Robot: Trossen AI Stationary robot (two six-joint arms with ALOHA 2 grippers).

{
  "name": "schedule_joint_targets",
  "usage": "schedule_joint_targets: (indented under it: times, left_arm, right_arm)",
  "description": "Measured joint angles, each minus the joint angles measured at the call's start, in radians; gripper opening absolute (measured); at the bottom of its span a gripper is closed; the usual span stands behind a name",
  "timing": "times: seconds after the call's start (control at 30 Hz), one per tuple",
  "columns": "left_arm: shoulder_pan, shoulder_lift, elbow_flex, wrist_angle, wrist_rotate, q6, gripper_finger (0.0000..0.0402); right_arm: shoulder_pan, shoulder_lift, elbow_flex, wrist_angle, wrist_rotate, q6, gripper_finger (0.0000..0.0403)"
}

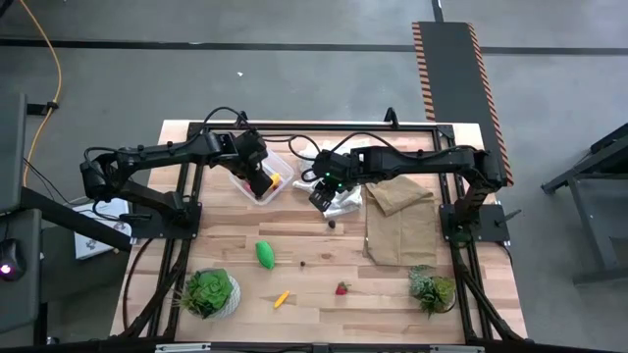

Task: Pick and placing Produce into tupperware
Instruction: Put the green corn into the transparent bin

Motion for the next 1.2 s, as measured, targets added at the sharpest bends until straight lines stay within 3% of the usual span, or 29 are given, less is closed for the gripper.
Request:
schedule_joint_targets:
  times: [0.27,0.47,0.6,0.8,1.0,1.2]
  left_arm:
    - [0.0,-0.003,0.0,-0.011,0.179,0.069,0.0197]
    - [0.0,-0.003,0.004,-0.056,0.35,0.102,0.0198]
    - [0.0,-0.003,0.052,-0.105,0.407,0.131,0.0198]
    - [0.0,-0.003,0.192,-0.196,0.418,0.183,0.0198]
    - [-0.003,-0.008,0.327,-0.364,0.474,0.225,0.0198]
    - [-0.083,-0.08,0.351,-0.49,0.477,0.222,0.0198]
  right_arm:
    - [0.0,0.0,0.0,-0.009,-0.059,-0.085,0.0163]
    - [0.0,0.0,0.0,-0.154,-0.082,-0.169,0.0163]
    - [0.001,-0.002,-0.008,-0.222,-0.083,-0.195,0.0163]
    - [0.019,-0.091,-0.234,-0.057,-0.161,-0.106,0.0163]
    - [0.075,-0.22,-0.496,0.253,-0.222,0.142,0.0163]
    - [0.138,-0.249,-0.603,0.393,-0.233,0.271,0.0163]
